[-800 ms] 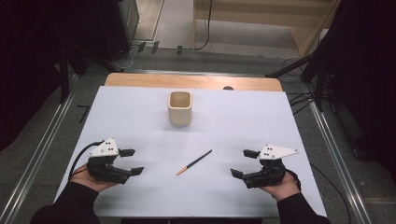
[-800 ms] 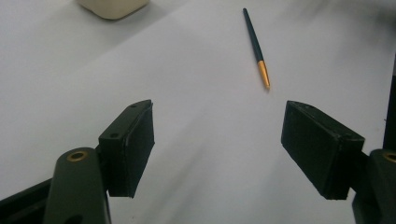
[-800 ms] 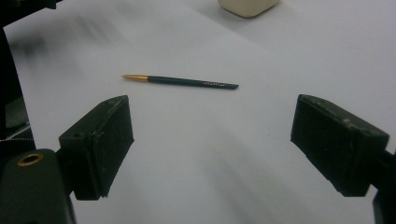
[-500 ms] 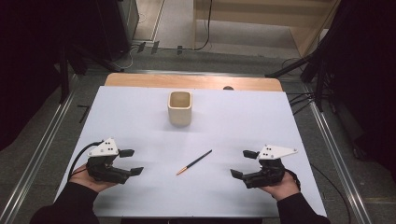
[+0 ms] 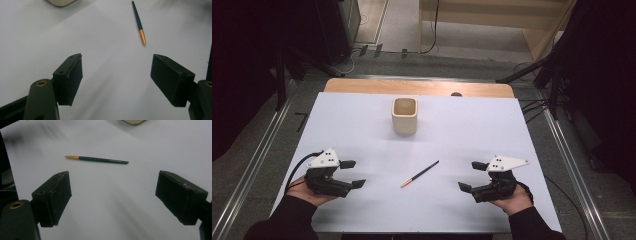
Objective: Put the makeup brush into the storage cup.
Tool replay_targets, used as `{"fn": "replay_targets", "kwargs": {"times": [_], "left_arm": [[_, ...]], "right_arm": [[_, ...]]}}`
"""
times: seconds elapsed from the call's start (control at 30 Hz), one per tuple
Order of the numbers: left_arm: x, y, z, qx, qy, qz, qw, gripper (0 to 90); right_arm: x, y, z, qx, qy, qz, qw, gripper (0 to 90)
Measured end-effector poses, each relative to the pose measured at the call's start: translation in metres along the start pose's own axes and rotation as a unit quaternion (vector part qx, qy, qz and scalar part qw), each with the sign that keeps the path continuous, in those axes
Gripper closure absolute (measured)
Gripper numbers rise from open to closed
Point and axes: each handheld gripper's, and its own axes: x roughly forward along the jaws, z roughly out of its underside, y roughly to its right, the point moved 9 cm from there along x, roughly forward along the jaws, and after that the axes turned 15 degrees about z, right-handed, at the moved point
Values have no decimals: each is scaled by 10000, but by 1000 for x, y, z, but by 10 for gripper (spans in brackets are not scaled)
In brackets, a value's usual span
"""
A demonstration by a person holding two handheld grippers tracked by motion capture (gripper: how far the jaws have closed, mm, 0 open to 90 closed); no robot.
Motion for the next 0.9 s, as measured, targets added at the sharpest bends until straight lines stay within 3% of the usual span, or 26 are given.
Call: {"fn": "replay_targets", "kwargs": {"times": [0.37, 0.63, 0.9], "left_arm": [[0, 0, 0, -60, -19, -17, 10000, 263], [2, 1, 1, 45, -86, -27, 9999, 264], [5, 3, -3, 15, 28, 80, 10000, 264]], "right_arm": [[0, 0, 1, -31, -39, 1, 10000, 141], [0, -1, 2, -10, -57, -14, 10000, 141], [1, 0, 3, -11, -60, 12, 10000, 141]]}}
